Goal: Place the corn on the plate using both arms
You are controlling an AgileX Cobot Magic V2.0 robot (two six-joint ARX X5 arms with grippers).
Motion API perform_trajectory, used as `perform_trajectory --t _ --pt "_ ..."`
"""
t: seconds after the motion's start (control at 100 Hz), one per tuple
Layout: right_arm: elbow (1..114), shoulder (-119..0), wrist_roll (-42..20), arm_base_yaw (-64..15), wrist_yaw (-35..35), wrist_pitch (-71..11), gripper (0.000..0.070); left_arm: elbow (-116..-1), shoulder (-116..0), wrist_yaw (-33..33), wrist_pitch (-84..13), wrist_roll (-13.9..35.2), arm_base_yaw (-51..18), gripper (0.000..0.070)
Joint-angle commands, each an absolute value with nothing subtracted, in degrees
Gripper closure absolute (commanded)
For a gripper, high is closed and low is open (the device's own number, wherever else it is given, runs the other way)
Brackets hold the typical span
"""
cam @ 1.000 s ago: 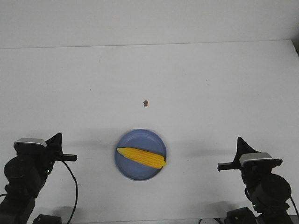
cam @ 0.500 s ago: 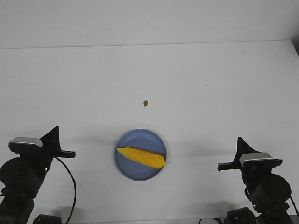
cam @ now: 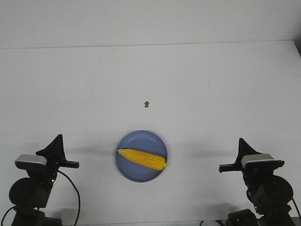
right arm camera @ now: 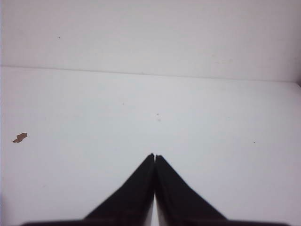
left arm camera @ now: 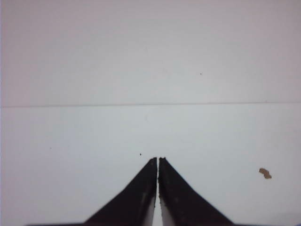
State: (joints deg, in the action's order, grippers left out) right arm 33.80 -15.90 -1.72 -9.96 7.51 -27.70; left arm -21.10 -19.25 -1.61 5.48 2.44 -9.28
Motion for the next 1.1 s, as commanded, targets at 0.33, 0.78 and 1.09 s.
perform_trajectory --t 0.33,0.78,1.09 --pt "34.5 -16.1 -1.4 -10.0 7.6 -27.0 0.0697 -7.6 -7.3 -1.8 8.8 2.0 -8.7 0.0695" --pt "34.5 -16.1 -1.4 -9.9 7.6 -27.0 0.0697 -2.4 -0.2 -1.8 8.8 2.4 -4.6 0.0695" --pt "34.5 -16.1 -1.4 -10.0 7.6 -27.0 0.0697 -0.8 -0.2 -1.7 8.8 2.6 -3.0 0.0695"
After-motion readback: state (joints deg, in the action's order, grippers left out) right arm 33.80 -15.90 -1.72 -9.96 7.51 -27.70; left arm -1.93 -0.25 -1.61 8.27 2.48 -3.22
